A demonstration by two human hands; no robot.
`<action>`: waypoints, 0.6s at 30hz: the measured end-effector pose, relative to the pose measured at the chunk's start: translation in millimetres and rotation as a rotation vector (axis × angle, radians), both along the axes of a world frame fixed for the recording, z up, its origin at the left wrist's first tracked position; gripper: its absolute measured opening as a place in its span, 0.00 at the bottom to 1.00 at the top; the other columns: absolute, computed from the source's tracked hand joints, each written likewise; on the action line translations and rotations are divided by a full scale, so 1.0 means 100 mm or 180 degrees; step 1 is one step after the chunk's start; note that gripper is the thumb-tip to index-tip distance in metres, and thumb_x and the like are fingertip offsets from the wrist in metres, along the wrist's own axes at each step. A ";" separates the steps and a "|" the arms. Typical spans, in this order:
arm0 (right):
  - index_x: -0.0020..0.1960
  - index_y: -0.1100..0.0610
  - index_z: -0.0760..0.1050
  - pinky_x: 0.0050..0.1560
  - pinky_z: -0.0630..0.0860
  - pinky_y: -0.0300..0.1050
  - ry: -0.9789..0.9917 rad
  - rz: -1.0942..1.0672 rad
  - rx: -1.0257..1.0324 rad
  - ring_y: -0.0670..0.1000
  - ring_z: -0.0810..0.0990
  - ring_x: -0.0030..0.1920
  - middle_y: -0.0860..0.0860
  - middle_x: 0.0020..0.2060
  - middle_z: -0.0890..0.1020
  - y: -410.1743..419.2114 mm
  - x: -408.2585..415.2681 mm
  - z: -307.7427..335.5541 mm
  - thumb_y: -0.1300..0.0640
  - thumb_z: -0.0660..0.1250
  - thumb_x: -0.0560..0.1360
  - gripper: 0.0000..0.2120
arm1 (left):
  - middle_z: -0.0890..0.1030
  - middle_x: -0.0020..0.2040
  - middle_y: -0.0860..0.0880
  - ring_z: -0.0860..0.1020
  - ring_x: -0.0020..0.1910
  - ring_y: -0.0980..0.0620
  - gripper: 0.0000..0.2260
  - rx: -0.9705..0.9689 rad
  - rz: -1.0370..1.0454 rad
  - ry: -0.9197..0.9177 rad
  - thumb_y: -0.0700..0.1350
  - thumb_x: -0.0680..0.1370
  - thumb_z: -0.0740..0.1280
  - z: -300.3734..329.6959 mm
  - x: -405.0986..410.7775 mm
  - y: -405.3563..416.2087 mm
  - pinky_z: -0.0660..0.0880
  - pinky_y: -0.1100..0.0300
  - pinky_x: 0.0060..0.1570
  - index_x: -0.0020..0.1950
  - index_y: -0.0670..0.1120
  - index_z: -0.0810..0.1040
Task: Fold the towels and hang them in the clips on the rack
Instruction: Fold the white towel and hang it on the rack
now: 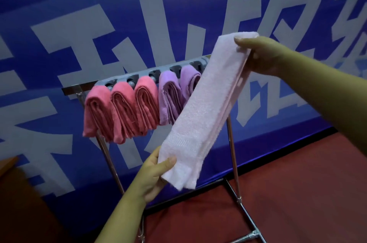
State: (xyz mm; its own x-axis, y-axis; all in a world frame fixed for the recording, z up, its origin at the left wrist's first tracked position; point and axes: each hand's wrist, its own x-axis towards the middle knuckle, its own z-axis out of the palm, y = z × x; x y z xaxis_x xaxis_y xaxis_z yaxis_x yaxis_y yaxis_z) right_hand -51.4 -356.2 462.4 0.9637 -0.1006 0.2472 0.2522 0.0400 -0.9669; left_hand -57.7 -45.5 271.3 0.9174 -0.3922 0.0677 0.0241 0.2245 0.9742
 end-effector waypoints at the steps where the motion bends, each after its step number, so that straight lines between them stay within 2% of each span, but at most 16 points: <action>1: 0.64 0.59 0.64 0.45 0.77 0.43 -0.0017 -0.0088 -0.0307 0.52 0.78 0.52 0.53 0.51 0.75 -0.06 0.02 0.05 0.53 0.66 0.75 0.21 | 0.82 0.54 0.42 0.82 0.50 0.45 0.38 -0.0118 -0.0001 0.0098 0.48 0.52 0.84 -0.02 0.04 -0.04 0.79 0.55 0.43 0.60 0.44 0.76; 3: 0.62 0.60 0.67 0.45 0.79 0.43 0.0017 -0.0326 -0.0880 0.52 0.79 0.50 0.54 0.49 0.77 -0.15 0.08 0.13 0.52 0.67 0.75 0.20 | 0.80 0.60 0.42 0.80 0.56 0.43 0.40 -0.0238 -0.0032 0.0250 0.46 0.55 0.83 -0.08 0.07 -0.11 0.79 0.53 0.46 0.64 0.46 0.74; 5: 0.59 0.61 0.70 0.48 0.80 0.47 0.0149 -0.0553 -0.1654 0.53 0.81 0.47 0.55 0.48 0.78 -0.21 0.16 0.14 0.48 0.68 0.74 0.20 | 0.78 0.62 0.40 0.78 0.59 0.40 0.40 -0.0237 -0.0100 0.0400 0.45 0.56 0.82 -0.16 0.08 -0.17 0.79 0.51 0.48 0.67 0.45 0.73; 8: 0.52 0.63 0.73 0.47 0.77 0.45 0.0656 -0.0523 -0.2424 0.50 0.75 0.38 0.54 0.40 0.76 -0.25 0.20 0.12 0.46 0.67 0.75 0.19 | 0.80 0.57 0.34 0.81 0.52 0.37 0.35 -0.0162 -0.0331 0.0622 0.46 0.54 0.83 -0.26 0.02 -0.17 0.80 0.50 0.45 0.58 0.37 0.79; 10: 0.48 0.60 0.72 0.46 0.75 0.46 0.1101 -0.0416 -0.2525 0.48 0.70 0.33 0.52 0.32 0.73 -0.28 0.18 0.07 0.46 0.65 0.76 0.16 | 0.82 0.49 0.33 0.83 0.44 0.38 0.33 -0.0256 -0.0354 0.0798 0.44 0.48 0.84 -0.26 -0.02 -0.15 0.81 0.50 0.39 0.50 0.36 0.83; 12: 0.44 0.59 0.72 0.52 0.76 0.51 0.1459 -0.0190 -0.2077 0.47 0.68 0.28 0.50 0.27 0.71 -0.34 0.19 -0.06 0.44 0.62 0.77 0.17 | 0.83 0.43 0.35 0.84 0.38 0.40 0.34 -0.0562 -0.0164 0.0918 0.44 0.41 0.84 -0.20 -0.02 -0.09 0.80 0.51 0.33 0.44 0.37 0.84; 14: 0.38 0.58 0.71 0.58 0.74 0.56 0.1716 -0.0061 -0.1075 0.46 0.69 0.23 0.49 0.22 0.72 -0.43 0.24 -0.35 0.43 0.59 0.78 0.20 | 0.83 0.40 0.38 0.84 0.34 0.44 0.35 -0.0844 0.0183 0.0945 0.46 0.36 0.84 -0.01 -0.02 -0.08 0.80 0.54 0.29 0.41 0.39 0.85; 17: 0.36 0.61 0.73 0.60 0.70 0.58 0.2009 -0.0016 0.0474 0.46 0.73 0.18 0.50 0.18 0.75 -0.50 0.30 -1.03 0.46 0.56 0.80 0.23 | 0.83 0.38 0.41 0.83 0.34 0.49 0.23 -0.1369 0.0146 0.0732 0.42 0.43 0.83 0.47 0.03 -0.16 0.80 0.58 0.28 0.36 0.39 0.85; 18: 0.38 0.61 0.74 0.58 0.70 0.58 0.2120 0.0072 0.0793 0.47 0.75 0.20 0.51 0.19 0.77 -0.48 0.29 -1.28 0.46 0.54 0.81 0.23 | 0.81 0.39 0.40 0.81 0.36 0.48 0.25 -0.1549 0.0022 0.0795 0.38 0.42 0.84 0.62 0.05 -0.21 0.80 0.57 0.30 0.37 0.37 0.84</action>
